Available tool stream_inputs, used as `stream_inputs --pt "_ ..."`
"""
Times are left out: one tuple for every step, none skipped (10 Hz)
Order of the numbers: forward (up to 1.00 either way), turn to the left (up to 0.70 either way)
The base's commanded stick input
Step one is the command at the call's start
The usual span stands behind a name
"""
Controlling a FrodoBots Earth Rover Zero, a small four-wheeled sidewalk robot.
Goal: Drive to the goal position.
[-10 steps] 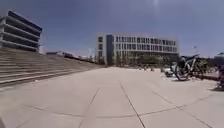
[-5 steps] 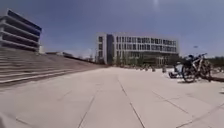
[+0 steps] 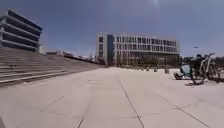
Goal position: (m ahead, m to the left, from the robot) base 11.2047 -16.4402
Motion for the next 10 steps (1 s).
stream_inputs --pt "0.72 -0.03" --pt "0.72 -0.03" --pt "0.72 -0.03" --pt "0.72 -0.03" --pt "0.72 -0.03" --pt "0.72 -0.03" --pt "0.72 -0.03" --pt "0.72 -0.03" --pt "0.72 -0.03" --pt "0.72 -0.03"
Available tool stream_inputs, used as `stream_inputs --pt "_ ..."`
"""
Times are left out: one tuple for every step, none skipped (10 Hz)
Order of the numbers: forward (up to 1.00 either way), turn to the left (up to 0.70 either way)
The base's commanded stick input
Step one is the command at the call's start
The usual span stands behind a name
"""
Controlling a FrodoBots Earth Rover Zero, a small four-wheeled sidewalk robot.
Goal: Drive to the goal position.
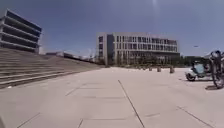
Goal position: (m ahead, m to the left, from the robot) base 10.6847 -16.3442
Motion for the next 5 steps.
stream_inputs --pt "0.72 -0.03" --pt "0.72 -0.03" --pt "0.72 -0.03" --pt "0.72 -0.03" --pt "0.72 -0.03"
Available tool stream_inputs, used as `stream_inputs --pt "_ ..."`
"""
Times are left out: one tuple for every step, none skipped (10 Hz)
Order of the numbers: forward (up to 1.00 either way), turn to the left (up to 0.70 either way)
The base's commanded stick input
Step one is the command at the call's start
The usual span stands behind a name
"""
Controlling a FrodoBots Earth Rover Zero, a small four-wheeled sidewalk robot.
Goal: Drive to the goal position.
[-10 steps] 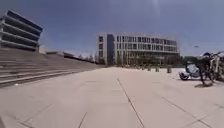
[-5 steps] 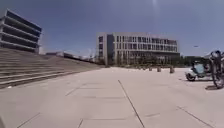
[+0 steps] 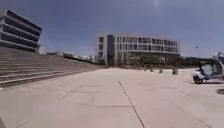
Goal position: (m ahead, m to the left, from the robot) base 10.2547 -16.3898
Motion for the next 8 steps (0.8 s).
stream_inputs --pt "0.72 -0.03" --pt "0.72 -0.03" --pt "0.72 -0.03" --pt "0.72 -0.03" --pt "0.72 -0.03" --pt "0.72 -0.03" --pt "0.72 -0.03" --pt "0.72 -0.03"
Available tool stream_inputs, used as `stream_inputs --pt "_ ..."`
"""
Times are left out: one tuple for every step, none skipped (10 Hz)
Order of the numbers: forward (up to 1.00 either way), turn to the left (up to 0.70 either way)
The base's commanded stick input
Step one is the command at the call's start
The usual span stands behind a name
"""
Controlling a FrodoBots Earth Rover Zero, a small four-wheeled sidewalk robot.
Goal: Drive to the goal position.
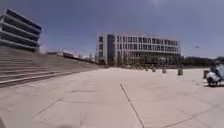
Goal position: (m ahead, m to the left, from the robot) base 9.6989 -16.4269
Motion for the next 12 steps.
stream_inputs --pt "0.72 -0.03" --pt "0.72 -0.03" --pt "0.72 -0.03" --pt "0.72 -0.03" --pt "0.72 -0.04" --pt "0.72 -0.32" --pt "0.72 -0.24" --pt "0.72 -0.04" --pt "0.72 -0.03" --pt "0.72 -0.03" --pt "0.72 -0.03" --pt "0.72 -0.03"
